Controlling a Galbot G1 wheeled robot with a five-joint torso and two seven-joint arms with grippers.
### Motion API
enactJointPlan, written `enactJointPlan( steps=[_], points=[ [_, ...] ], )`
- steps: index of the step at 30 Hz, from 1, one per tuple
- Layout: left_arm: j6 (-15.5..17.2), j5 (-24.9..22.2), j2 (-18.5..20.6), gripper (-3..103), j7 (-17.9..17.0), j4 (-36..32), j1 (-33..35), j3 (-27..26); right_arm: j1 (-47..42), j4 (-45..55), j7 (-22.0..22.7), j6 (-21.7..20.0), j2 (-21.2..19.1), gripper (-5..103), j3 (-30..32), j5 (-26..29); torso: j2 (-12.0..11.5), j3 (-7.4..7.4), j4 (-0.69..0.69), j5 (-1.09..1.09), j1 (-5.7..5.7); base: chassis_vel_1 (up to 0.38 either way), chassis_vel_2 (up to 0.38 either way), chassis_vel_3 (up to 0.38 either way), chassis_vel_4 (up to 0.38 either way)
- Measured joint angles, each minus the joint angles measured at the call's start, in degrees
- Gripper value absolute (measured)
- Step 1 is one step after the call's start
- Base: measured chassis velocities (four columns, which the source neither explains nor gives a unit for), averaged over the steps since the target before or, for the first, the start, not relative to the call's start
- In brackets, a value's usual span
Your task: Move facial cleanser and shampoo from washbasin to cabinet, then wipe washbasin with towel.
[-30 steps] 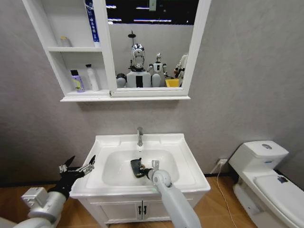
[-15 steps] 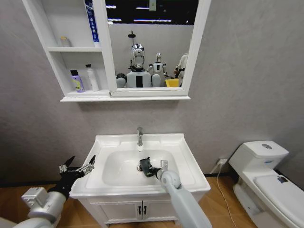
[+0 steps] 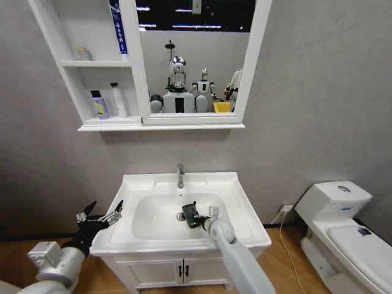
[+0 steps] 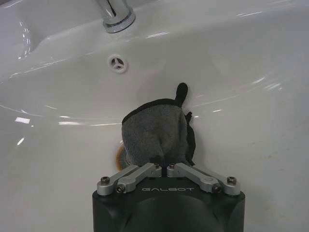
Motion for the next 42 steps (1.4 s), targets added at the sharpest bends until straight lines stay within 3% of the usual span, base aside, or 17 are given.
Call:
enactJointPlan(
  steps=[14,21,42],
  points=[
    [0.0,0.0,0.0,100,0.0,0.0,0.0,0.0,2.94,-5.3,-5.09,1.93,4.77,0,-3.89,-2.37,0.0,0.0,0.0,0.0,0.0,0.0,0.0,0.0,0.0],
    [0.0,0.0,0.0,100,0.0,0.0,0.0,0.0,2.94,-6.83,-5.45,3.05,6.33,0,-4.5,-3.18,0.0,0.0,0.01,0.0,0.0,0.0,0.0,0.0,0.0],
    [0.0,0.0,0.0,100,0.0,0.0,0.0,0.0,-1.19,1.6,0.04,-0.06,-0.42,0,0.37,-0.14,0.0,0.0,0.0,0.01,0.0,0.0,0.0,0.0,0.0]
  ],
)
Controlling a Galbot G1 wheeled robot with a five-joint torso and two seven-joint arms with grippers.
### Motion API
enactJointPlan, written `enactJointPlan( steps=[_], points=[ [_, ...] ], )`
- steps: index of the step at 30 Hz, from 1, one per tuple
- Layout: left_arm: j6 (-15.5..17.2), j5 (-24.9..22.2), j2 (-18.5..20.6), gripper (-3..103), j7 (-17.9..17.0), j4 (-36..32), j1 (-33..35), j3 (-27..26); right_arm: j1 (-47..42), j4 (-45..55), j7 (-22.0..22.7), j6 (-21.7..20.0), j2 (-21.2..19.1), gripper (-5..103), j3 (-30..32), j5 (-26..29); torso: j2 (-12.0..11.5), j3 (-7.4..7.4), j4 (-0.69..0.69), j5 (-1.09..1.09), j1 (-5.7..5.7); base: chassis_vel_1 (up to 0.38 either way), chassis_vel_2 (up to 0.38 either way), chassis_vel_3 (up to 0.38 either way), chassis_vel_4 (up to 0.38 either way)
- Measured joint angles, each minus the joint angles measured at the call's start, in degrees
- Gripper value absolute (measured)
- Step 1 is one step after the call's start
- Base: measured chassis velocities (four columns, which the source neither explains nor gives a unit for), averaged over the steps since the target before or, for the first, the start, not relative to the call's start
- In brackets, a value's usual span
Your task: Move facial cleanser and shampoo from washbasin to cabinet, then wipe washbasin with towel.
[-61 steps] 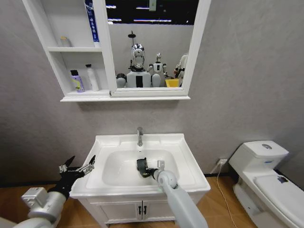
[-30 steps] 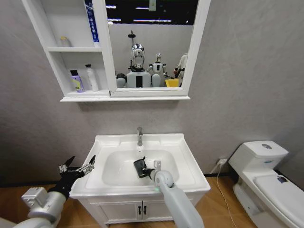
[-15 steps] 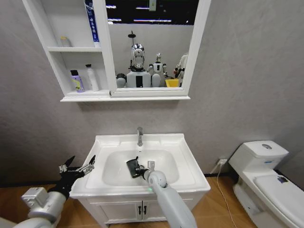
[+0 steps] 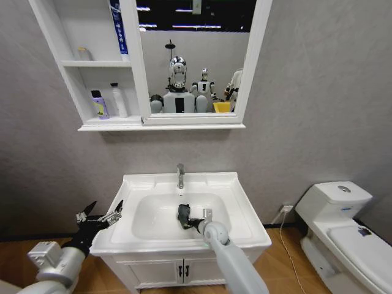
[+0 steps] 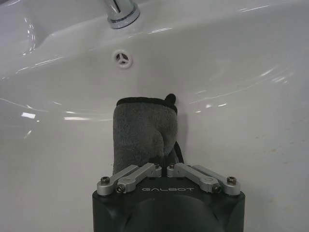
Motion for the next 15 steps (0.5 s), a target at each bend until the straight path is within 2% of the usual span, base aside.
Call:
enactJointPlan(
  steps=[15],
  points=[
    [0.0,0.0,0.0,100,0.0,0.0,0.0,0.0,-2.99,6.6,1.99,-0.04,-4.82,0,4.54,0.71,0.0,0.0,-0.01,0.0,0.0,0.0,0.0,0.0,0.0]
  ],
)
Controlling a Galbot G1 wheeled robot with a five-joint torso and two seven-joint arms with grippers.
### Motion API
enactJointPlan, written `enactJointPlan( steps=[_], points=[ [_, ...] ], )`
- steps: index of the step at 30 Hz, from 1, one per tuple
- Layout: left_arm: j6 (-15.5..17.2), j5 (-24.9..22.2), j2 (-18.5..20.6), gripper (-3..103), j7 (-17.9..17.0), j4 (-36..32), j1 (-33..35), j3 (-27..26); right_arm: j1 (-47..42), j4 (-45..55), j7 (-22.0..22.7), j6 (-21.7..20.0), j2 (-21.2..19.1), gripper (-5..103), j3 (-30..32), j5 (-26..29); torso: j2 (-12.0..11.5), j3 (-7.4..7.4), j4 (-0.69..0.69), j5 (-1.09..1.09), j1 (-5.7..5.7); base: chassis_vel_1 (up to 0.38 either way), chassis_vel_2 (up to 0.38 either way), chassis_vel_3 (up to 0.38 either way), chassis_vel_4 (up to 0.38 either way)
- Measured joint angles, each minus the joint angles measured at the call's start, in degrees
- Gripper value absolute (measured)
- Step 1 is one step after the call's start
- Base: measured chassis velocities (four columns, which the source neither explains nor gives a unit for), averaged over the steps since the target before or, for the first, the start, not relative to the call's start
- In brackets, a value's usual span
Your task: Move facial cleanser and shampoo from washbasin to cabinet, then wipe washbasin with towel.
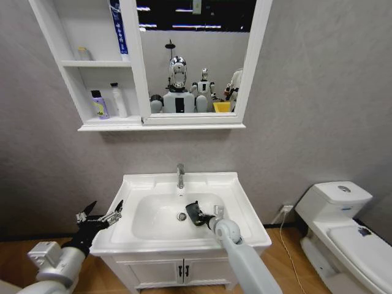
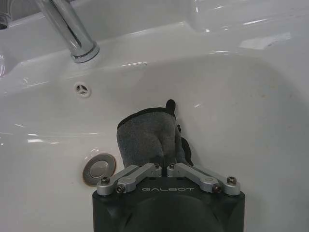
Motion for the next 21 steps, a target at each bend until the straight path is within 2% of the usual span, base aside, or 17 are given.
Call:
enactJointPlan(
  steps=[15,21],
  points=[
    [0.0,0.0,0.0,100,0.0,0.0,0.0,0.0,-2.23,5.67,1.19,0.0,-3.03,0,4.24,-3.26,0.0,0.0,0.0,-0.01,0.0,0.0,0.0,0.0,0.0],
    [0.0,0.0,0.0,100,0.0,0.0,0.0,0.0,-2.76,5.71,1.2,0.0,-3.15,0,3.76,-4.27,0.0,0.0,0.0,-0.01,0.0,0.0,0.0,0.0,0.0]
  ],
)
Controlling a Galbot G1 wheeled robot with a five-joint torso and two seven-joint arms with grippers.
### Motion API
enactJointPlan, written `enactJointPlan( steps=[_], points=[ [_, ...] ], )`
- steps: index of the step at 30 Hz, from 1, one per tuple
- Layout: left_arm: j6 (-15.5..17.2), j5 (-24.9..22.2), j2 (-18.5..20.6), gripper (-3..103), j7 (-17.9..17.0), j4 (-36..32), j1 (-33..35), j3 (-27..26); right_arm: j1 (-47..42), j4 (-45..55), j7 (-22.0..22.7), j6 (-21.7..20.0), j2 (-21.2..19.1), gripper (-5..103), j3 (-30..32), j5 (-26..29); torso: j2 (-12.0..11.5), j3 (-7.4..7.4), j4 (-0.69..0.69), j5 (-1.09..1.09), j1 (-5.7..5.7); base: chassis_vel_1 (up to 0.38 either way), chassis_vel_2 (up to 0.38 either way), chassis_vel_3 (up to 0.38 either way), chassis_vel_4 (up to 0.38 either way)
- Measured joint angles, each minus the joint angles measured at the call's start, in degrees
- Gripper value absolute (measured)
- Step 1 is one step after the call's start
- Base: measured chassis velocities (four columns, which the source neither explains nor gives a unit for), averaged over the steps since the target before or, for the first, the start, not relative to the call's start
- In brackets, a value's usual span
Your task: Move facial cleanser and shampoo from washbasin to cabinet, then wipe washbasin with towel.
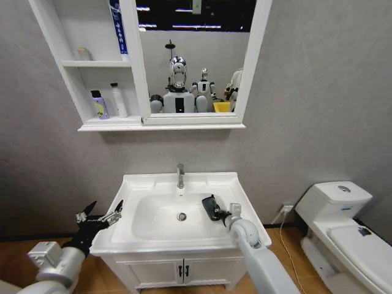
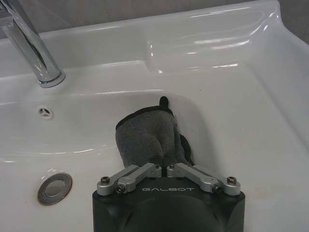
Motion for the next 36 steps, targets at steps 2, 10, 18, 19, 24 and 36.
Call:
enactJointPlan(
  steps=[2,10,18,19,24,36],
  points=[
    [0.0,0.0,0.0,100,0.0,0.0,0.0,0.0,0.3,-1.19,-0.27,0.01,0.86,0,-0.87,0.09,0.0,0.0,0.0,0.01,0.0,0.0,0.0,0.0,0.0],
    [0.0,0.0,0.0,100,0.0,0.0,0.0,0.0,2.81,-6.2,-2.55,0.03,3.49,0,-3.8,1.2,0.0,0.0,0.01,-0.01,0.0,0.0,0.0,0.0,0.0],
    [0.0,0.0,0.0,100,0.0,0.0,0.0,0.0,5.8,-9.87,-5.53,0.06,5.26,0,-7.07,2.15,0.0,0.0,0.0,-0.01,0.0,0.0,0.0,0.0,0.0],
    [0.0,0.0,0.0,100,0.0,0.0,0.0,0.0,6.28,-10.21,-5.84,0.06,5.57,0,-7.73,2.64,0.0,0.0,0.01,-0.01,0.0,0.0,0.0,0.0,0.0],
    [0.0,0.0,0.0,100,0.0,0.0,0.0,0.0,7.87,-11.13,-7.68,0.09,7.0,0,-10.59,6.13,0.0,0.0,0.01,-0.01,0.0,0.0,0.0,0.0,0.0],
    [0.0,0.0,0.0,100,0.0,0.0,0.0,0.0,9.76,-16.7,-13.2,3.17,7.74,0,-12.37,7.13,0.0,0.0,0.01,0.0,0.0,0.0,0.0,0.0,0.0]
  ],
)
